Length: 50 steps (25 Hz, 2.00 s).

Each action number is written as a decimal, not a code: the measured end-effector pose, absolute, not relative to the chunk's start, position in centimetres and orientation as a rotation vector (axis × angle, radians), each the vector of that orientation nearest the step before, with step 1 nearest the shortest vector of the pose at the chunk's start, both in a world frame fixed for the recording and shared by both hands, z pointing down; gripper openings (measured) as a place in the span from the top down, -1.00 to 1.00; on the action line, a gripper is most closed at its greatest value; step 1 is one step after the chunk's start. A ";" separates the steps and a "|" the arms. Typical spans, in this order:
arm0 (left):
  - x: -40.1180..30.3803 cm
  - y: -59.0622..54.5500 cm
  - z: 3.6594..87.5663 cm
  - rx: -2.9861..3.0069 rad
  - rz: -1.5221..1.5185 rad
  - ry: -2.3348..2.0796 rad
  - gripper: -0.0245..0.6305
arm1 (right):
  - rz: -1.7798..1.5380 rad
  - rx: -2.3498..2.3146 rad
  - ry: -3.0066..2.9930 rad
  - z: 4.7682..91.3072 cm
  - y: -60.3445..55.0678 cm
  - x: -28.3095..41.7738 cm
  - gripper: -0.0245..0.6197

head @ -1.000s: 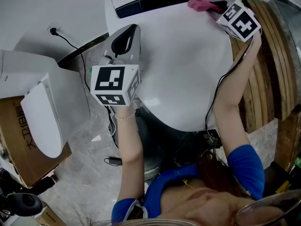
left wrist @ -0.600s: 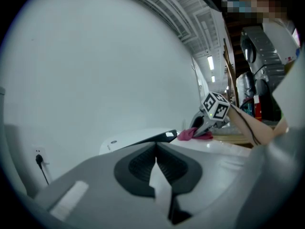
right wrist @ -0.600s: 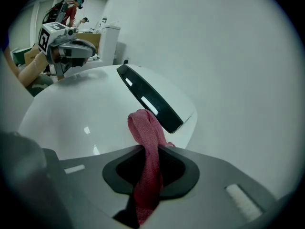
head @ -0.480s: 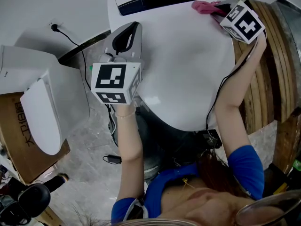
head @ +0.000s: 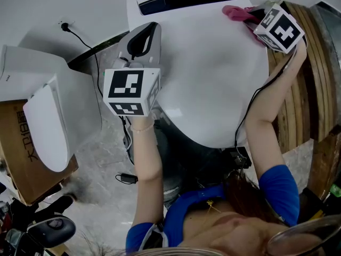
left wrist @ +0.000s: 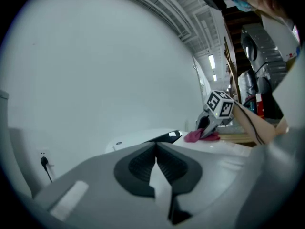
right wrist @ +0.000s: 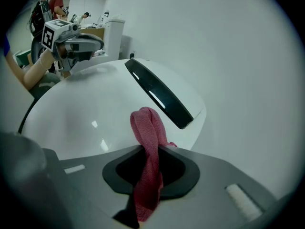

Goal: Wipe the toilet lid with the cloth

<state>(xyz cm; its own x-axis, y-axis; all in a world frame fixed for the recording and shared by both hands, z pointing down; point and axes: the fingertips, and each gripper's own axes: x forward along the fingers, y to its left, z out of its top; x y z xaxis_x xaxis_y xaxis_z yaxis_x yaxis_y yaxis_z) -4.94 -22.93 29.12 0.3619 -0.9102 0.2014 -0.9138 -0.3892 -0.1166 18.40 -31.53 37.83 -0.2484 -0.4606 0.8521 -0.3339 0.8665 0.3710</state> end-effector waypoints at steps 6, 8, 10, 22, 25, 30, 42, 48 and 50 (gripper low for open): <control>-5.3 -22.8 28.9 2.577 0.366 -1.743 0.92 | -0.145 0.552 -1.849 37.9 -31.0 18.2 0.70; -5.4 -22.8 28.9 2.574 0.366 -1.747 0.92 | -0.159 0.532 -1.847 37.9 -30.8 18.0 0.70; -5.5 -22.7 28.9 2.573 0.366 -1.750 0.92 | -0.173 0.516 -1.841 37.9 -30.7 17.9 0.70; -6.6 -22.5 28.8 2.560 0.360 -1.767 0.92 | -0.230 0.416 -1.858 37.9 -29.8 15.5 0.70; -6.8 -22.4 28.6 2.557 0.354 -1.773 0.92 | -0.246 0.386 -1.878 37.8 -29.6 14.6 0.70; -7.1 -22.4 28.6 2.552 0.354 -1.778 0.92 | -0.267 0.333 -1.923 37.7 -29.2 12.8 0.70; -7.2 -22.1 28.1 2.555 0.341 -1.790 0.92 | -0.322 0.249 -1.965 37.5 -28.0 9.9 0.70; -7.5 -21.9 28.0 2.550 0.344 -1.800 0.92 | -0.341 0.212 -1.991 37.5 -27.6 8.7 0.70; -7.6 -21.9 27.8 2.552 0.337 -1.803 0.92 | -0.342 0.204 -2.005 37.5 -27.6 8.4 0.70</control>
<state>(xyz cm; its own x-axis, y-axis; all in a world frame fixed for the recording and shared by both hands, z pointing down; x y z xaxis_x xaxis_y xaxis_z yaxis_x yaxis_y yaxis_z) -7.61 -21.93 27.85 0.3187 -0.9318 0.1734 -0.9316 -0.3417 -0.1239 8.39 -27.60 37.48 -0.4417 -0.2916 0.8484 0.0063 0.9447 0.3280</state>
